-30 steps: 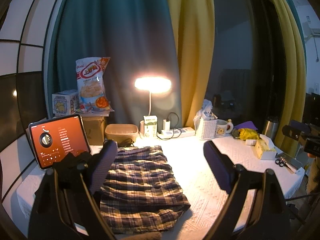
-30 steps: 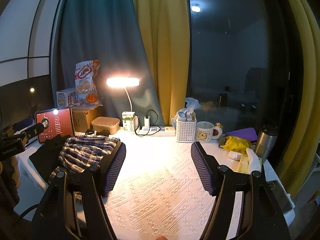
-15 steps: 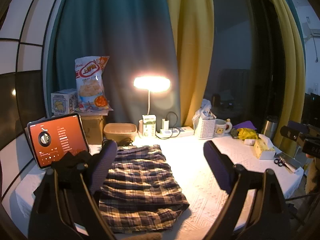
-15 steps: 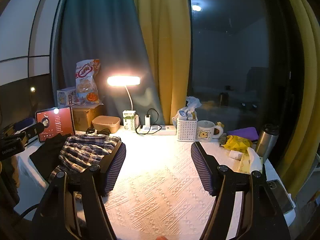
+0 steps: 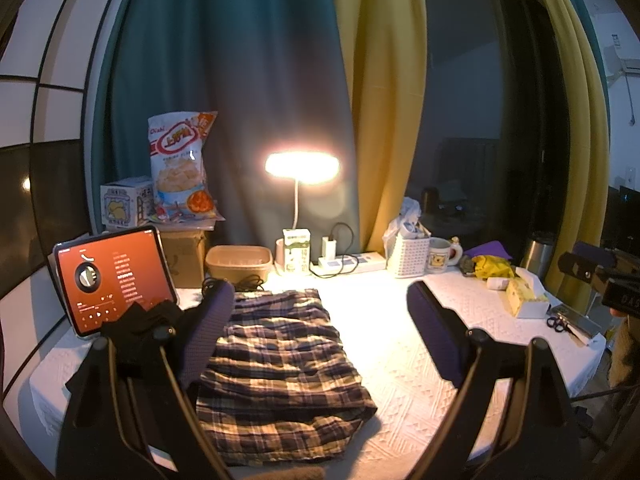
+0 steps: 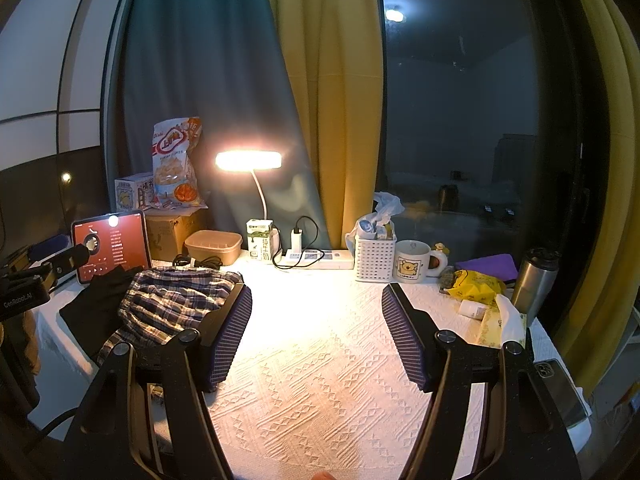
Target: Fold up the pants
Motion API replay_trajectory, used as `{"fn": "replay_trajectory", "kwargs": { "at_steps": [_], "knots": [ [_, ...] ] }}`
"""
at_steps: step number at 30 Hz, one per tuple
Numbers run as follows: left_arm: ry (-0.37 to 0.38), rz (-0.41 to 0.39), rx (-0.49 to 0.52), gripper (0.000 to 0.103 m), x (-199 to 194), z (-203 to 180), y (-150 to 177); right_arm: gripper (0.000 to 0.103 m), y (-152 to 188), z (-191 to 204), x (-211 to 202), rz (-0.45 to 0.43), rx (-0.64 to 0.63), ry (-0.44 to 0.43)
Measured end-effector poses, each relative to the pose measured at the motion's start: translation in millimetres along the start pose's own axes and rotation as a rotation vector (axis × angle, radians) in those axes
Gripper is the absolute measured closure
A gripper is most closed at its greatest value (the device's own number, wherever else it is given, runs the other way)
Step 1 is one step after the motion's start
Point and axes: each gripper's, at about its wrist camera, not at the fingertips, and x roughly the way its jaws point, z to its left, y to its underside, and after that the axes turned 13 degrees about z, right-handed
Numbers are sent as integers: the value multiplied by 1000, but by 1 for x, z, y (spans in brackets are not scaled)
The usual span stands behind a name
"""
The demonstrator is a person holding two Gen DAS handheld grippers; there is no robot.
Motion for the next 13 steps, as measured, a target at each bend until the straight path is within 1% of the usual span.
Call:
{"fn": "replay_trajectory", "kwargs": {
  "at_steps": [13],
  "knots": [
    [18, 8, 4, 14, 1, -1, 1, 32, -1, 0, 0, 0, 0, 0]
  ]
}}
